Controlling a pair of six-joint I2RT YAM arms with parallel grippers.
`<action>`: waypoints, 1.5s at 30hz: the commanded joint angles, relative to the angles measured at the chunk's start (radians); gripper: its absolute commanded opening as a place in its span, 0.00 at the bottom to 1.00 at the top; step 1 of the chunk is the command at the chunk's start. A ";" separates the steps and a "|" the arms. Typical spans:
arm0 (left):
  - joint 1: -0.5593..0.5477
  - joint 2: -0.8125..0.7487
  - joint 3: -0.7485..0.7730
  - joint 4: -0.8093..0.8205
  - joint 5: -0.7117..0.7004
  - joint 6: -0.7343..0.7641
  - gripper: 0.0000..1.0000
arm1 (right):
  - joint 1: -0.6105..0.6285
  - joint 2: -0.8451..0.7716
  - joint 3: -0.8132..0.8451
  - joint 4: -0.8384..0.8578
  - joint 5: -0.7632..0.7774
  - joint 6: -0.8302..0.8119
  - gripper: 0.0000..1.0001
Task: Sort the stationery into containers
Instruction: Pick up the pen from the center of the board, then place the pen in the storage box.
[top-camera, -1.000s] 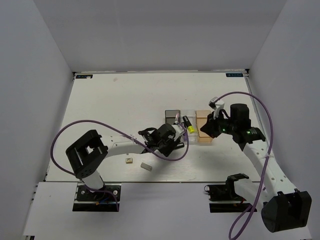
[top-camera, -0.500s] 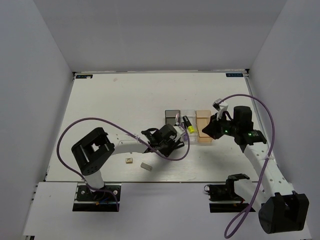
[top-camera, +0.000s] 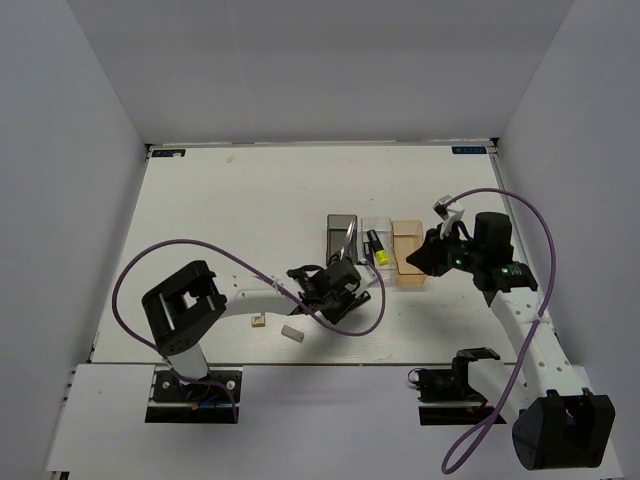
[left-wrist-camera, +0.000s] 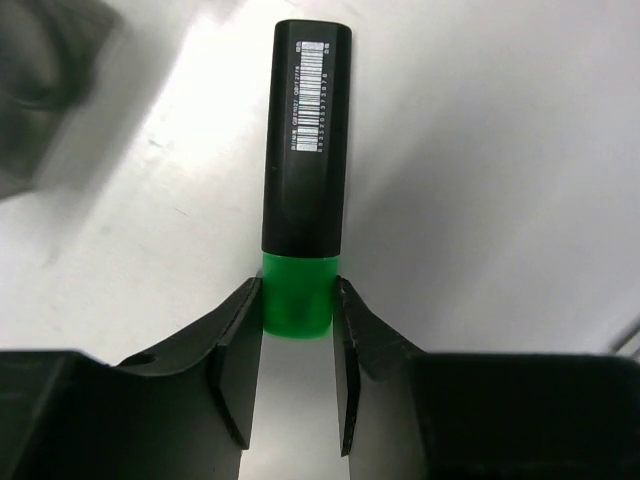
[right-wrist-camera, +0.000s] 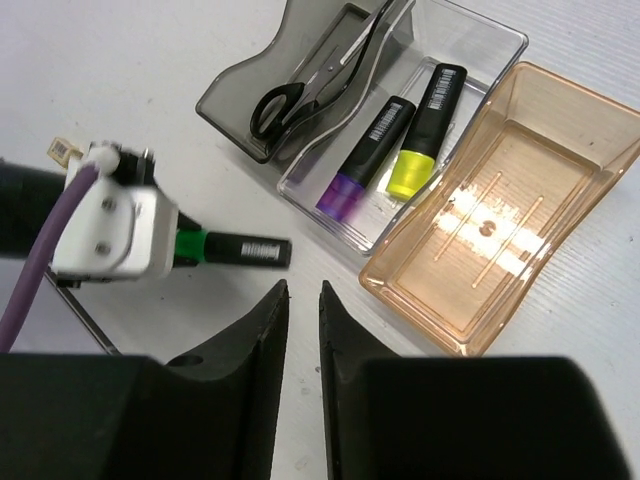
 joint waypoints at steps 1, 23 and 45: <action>-0.040 -0.090 0.023 -0.099 0.032 0.040 0.14 | -0.010 -0.021 -0.011 0.041 -0.033 0.013 0.22; 0.114 0.052 0.566 -0.215 -0.041 -0.238 0.00 | -0.046 -0.079 -0.026 0.061 0.158 0.050 0.45; 0.149 0.305 0.757 -0.291 -0.029 -0.494 0.58 | -0.082 -0.101 -0.033 0.061 0.232 0.067 0.57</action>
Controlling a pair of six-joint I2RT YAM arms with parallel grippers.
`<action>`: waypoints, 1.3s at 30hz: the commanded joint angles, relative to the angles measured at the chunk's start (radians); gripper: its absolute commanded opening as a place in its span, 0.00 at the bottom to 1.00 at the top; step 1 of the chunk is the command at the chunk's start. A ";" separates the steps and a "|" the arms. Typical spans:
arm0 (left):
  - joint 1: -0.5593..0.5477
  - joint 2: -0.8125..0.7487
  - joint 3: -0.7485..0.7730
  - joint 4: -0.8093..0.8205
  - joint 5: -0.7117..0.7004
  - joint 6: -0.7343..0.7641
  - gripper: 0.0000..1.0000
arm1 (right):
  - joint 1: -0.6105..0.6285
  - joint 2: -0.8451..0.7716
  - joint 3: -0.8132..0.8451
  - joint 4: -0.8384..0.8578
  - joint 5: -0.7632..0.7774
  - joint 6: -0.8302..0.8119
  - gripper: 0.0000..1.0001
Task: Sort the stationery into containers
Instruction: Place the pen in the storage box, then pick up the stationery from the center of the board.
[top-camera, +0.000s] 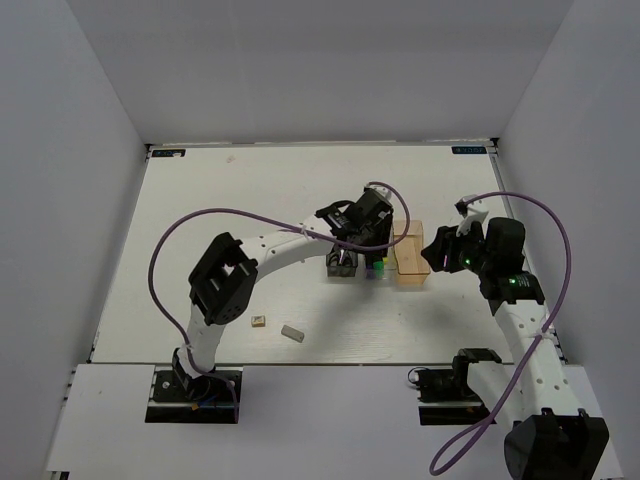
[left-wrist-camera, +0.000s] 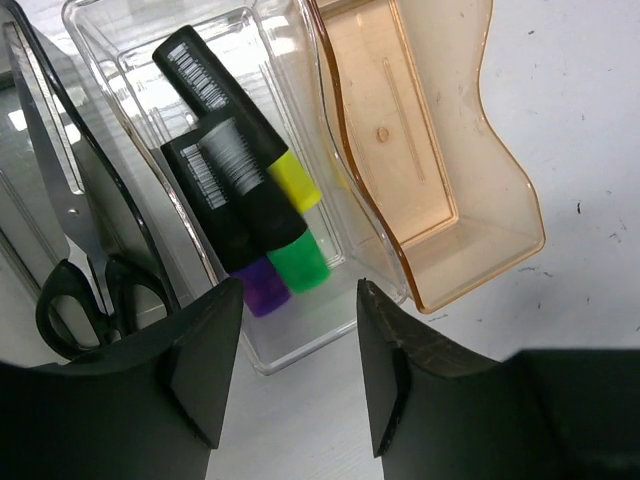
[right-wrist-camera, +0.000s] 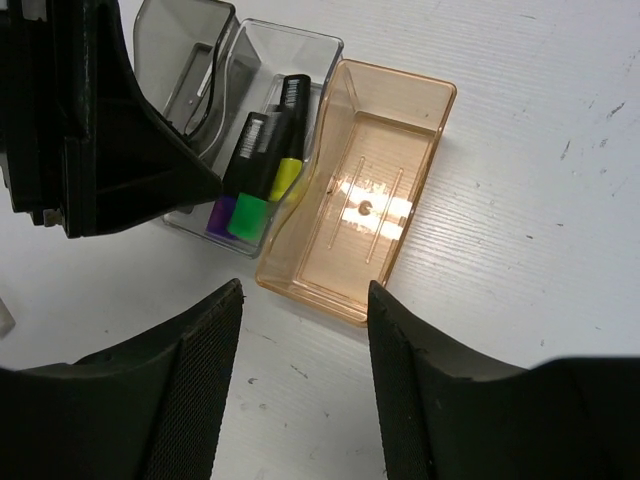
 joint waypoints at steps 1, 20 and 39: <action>0.009 -0.017 0.042 -0.005 0.023 -0.024 0.60 | -0.009 -0.015 -0.003 0.031 -0.002 0.002 0.57; 0.112 -0.993 -0.918 -0.241 -0.296 -0.369 0.67 | 0.308 0.249 0.129 -0.291 -0.472 -0.493 0.33; 0.178 -1.366 -1.043 -0.661 -0.442 -0.631 0.78 | 1.100 0.738 0.315 0.062 0.087 -0.179 0.90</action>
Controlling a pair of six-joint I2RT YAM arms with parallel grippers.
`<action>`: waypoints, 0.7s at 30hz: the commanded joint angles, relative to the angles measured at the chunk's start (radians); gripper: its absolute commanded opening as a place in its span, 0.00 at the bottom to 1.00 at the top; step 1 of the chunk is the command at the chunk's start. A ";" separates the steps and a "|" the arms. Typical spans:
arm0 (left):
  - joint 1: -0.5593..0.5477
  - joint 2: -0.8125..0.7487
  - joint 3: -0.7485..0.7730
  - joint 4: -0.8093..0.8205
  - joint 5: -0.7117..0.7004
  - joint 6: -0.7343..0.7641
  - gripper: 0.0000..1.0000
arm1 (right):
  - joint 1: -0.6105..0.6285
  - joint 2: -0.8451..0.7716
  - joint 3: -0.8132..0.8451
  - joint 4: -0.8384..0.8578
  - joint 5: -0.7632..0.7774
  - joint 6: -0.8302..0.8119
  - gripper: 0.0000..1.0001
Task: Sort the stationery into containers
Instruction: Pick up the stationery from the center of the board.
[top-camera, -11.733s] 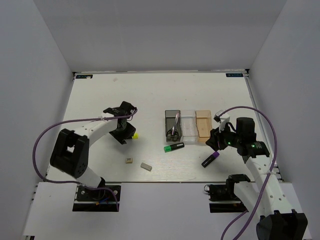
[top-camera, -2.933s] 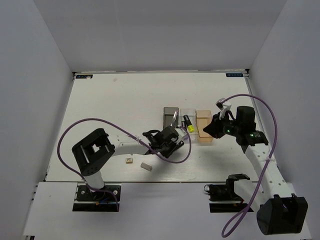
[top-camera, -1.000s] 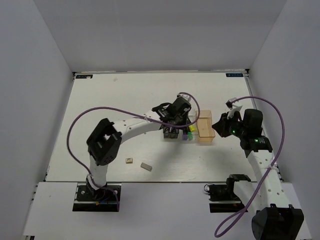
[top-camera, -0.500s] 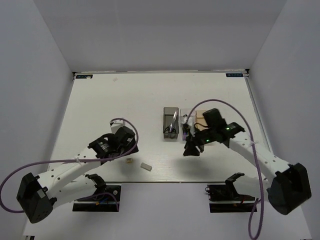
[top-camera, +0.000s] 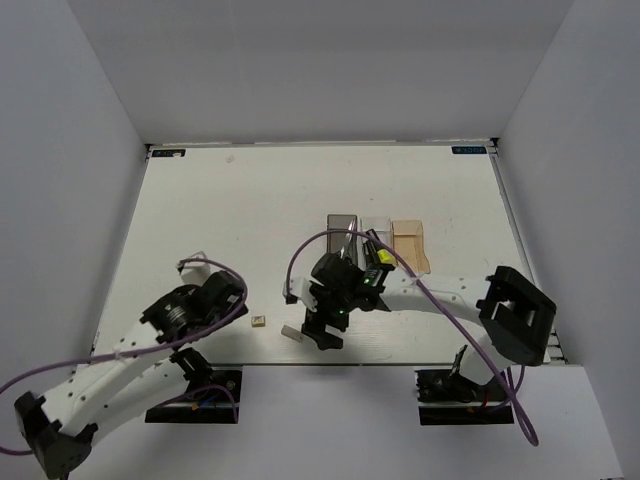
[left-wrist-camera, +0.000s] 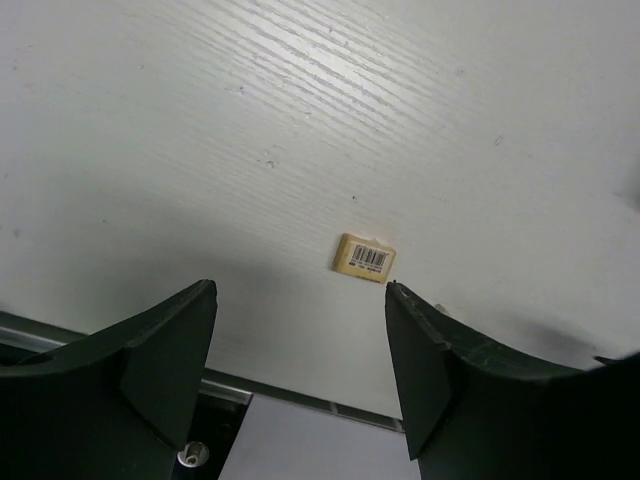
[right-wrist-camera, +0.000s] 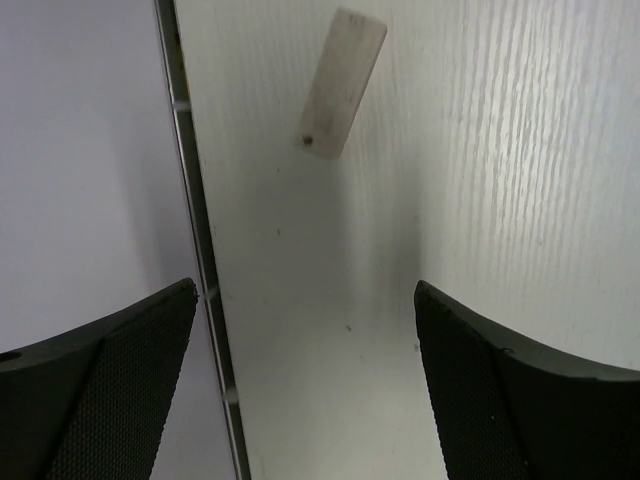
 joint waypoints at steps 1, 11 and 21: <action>0.007 -0.126 -0.034 -0.129 -0.045 -0.119 0.78 | 0.022 0.047 0.098 0.096 -0.014 0.112 0.90; 0.008 -0.289 -0.023 -0.324 -0.061 -0.199 0.77 | 0.122 0.308 0.322 0.082 0.193 0.367 0.40; 0.007 -0.336 -0.006 -0.379 -0.074 -0.187 0.77 | 0.205 0.399 0.342 0.094 0.405 0.326 0.40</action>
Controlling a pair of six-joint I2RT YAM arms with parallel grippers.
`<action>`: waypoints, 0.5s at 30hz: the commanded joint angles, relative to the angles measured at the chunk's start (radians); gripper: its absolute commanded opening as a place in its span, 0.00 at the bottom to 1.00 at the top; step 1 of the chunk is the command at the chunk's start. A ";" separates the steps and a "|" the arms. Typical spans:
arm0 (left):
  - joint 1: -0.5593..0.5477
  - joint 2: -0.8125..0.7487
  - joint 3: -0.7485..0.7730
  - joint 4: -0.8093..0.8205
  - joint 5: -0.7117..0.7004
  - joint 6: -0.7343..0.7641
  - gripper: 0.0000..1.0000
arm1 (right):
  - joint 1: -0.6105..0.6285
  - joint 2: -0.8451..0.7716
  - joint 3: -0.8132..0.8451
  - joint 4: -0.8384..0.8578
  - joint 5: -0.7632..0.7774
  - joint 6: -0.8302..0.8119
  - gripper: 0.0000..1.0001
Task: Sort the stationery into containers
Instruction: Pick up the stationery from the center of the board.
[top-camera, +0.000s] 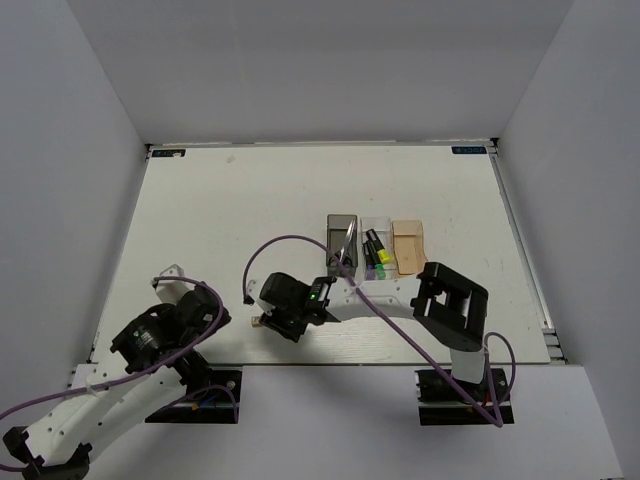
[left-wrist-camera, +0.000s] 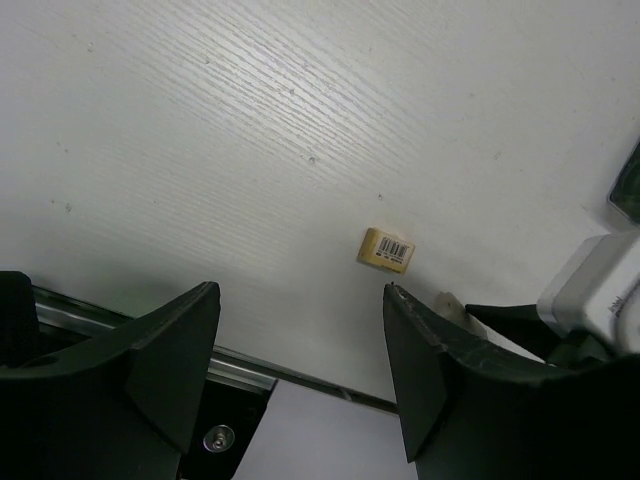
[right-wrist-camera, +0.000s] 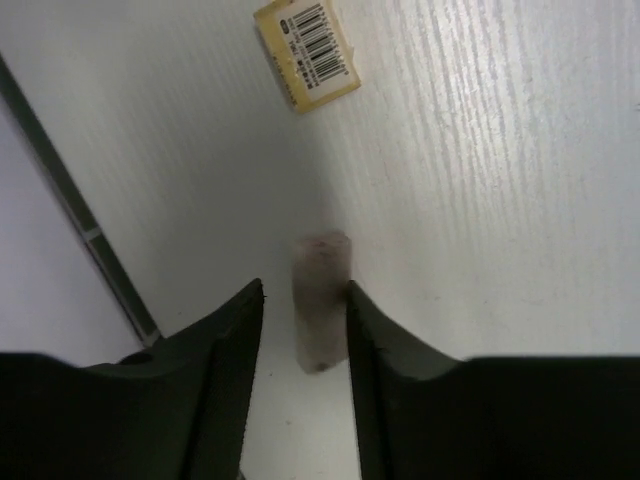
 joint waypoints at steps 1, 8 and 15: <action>0.005 -0.014 0.015 -0.181 -0.036 -0.090 0.77 | 0.017 0.054 0.032 0.017 0.097 -0.020 0.44; 0.003 -0.026 -0.005 -0.158 -0.018 -0.074 0.77 | 0.020 0.086 0.020 0.003 0.145 -0.037 0.49; 0.003 0.029 -0.033 -0.058 0.034 -0.031 0.73 | 0.015 0.084 -0.020 0.000 0.168 -0.102 0.19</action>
